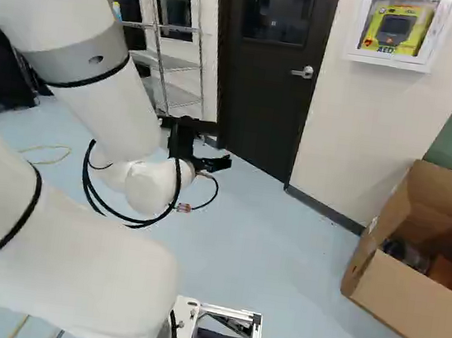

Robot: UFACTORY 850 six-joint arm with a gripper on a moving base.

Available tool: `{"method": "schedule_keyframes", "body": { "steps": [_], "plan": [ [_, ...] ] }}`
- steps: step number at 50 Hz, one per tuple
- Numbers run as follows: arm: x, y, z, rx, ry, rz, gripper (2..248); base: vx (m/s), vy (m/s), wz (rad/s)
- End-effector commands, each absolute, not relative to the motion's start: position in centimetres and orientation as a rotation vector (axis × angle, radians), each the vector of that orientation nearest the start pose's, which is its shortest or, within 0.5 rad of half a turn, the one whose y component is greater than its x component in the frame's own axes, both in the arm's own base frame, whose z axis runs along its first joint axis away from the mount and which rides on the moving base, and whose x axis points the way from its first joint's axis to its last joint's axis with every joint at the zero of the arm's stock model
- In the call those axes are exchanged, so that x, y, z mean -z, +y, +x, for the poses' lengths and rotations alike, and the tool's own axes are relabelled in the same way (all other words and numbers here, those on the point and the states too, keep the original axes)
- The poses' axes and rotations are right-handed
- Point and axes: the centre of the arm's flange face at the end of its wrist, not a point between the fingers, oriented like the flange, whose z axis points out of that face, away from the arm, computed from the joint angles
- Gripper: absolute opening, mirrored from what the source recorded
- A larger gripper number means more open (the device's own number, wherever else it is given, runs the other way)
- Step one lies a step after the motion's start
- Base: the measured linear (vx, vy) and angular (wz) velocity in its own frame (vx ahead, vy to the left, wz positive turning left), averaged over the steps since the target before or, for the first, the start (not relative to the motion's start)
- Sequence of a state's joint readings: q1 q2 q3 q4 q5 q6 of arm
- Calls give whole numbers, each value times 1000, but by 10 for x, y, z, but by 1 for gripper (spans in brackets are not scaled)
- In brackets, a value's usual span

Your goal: Open the door and move inside

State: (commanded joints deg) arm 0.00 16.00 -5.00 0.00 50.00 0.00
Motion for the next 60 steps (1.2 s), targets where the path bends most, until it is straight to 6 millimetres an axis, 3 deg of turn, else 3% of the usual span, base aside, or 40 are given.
{"method": "schedule_keyframes", "body": {
  "steps": [28,60],
  "plan": [
    [-366,0,270,1824,0,-2558,247,51,14,-17],
    [-366,0,270,1824,0,-2558,247,97,73,-16]
  ]
}}
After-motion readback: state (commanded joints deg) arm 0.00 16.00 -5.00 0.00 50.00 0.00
